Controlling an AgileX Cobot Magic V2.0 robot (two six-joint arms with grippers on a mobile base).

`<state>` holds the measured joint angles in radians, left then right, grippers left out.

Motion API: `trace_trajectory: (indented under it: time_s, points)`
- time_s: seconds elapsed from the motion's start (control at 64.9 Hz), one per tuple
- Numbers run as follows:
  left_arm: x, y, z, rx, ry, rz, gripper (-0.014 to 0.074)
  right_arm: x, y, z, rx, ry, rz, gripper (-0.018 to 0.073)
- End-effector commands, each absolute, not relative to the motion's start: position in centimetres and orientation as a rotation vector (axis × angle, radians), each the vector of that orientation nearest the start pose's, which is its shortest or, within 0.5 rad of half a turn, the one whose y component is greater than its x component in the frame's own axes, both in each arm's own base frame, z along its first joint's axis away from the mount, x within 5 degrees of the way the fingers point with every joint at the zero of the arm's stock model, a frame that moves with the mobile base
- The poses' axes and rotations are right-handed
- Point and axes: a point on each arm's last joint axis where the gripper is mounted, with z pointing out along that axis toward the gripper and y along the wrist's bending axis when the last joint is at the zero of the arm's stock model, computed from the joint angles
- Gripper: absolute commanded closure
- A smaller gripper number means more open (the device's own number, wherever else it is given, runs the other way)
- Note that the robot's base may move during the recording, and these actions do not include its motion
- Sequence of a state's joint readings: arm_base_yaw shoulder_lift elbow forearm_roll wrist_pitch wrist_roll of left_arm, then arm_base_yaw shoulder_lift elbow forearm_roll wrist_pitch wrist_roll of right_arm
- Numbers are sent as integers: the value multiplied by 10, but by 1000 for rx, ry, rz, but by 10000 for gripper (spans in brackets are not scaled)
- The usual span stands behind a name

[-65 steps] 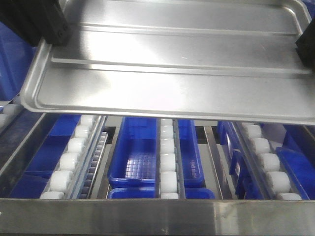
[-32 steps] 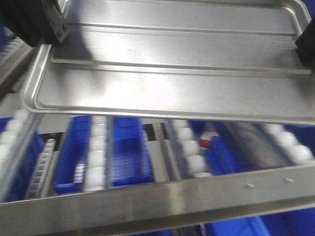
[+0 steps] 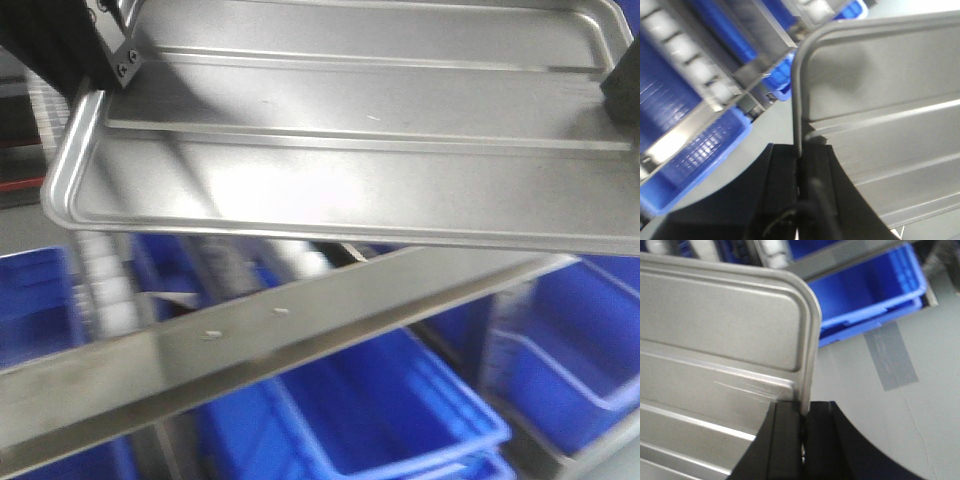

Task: Grab silver tray and stack on right shelf
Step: 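Hold the silver tray level with both grippers while the base drives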

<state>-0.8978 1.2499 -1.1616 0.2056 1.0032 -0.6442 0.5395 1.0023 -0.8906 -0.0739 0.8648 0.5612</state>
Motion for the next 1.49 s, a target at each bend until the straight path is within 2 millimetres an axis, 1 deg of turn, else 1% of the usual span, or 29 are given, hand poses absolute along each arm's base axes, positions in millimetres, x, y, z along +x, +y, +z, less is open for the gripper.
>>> trace_trajectory:
  time_s: [0.0,1.48]
  points:
    - [164,-175,363,422,2490,-295,689,167,88,341,-42,2406,354,503]
    - [164,-175,363,421,2492,-298,689,166,88,341,-41,2412,351,503]
